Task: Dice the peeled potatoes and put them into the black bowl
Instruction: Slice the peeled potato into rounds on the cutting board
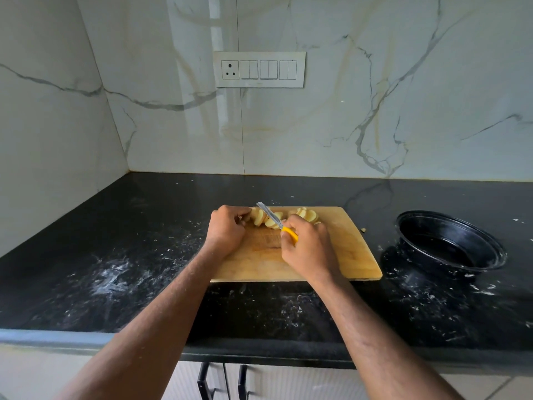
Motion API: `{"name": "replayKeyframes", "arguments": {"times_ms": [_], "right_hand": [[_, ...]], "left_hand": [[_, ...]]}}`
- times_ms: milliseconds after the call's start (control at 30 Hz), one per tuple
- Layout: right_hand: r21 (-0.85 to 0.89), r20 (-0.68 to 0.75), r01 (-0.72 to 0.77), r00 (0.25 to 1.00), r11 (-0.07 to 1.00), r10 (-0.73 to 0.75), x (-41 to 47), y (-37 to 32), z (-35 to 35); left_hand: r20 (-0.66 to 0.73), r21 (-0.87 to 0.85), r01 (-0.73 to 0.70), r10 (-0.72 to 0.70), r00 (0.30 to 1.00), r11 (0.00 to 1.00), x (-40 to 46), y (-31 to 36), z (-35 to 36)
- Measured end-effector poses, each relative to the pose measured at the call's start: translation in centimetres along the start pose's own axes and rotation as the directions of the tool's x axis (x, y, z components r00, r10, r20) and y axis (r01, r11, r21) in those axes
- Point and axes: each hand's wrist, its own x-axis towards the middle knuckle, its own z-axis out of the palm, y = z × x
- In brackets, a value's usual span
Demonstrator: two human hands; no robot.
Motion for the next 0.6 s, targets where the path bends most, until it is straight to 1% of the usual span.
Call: {"name": "replayKeyframes", "arguments": {"times_ms": [167,300,367,467,600], "right_hand": [[0.02,-0.023,-0.003,1.0,1.0,0.003,0.2,0.6,0.4],[0.036,-0.039,0.0,0.999,0.999,0.001,0.1,0.8,0.5],[0.044,-0.038,0.002,0.999,0.999,0.0,0.0,0.8,0.4],[0.023,-0.026,0.003,1.0,1.0,-0.003,0.1,0.7,0.4],[-0.009,-0.039,0.009,0.999,1.0,-0.01,0.0,0.6,0.4]], "left_hand": [[-0.073,-0.113,-0.005,-0.004,0.997,0.994,-0.4,-0.1,-0.3],[-0.066,-0.117,-0.088,0.08,0.995,0.989,-1.0,0.2,-0.7],[-0.065,-0.133,-0.1,0.092,0.994,0.986,-1.1,0.3,-0.9],[-0.07,-0.146,-0.069,0.06,0.996,0.987,-0.9,0.1,-0.9],[-0.058,-0.144,0.03,-0.039,0.998,0.989,-0.5,-0.1,-0.6]]}}
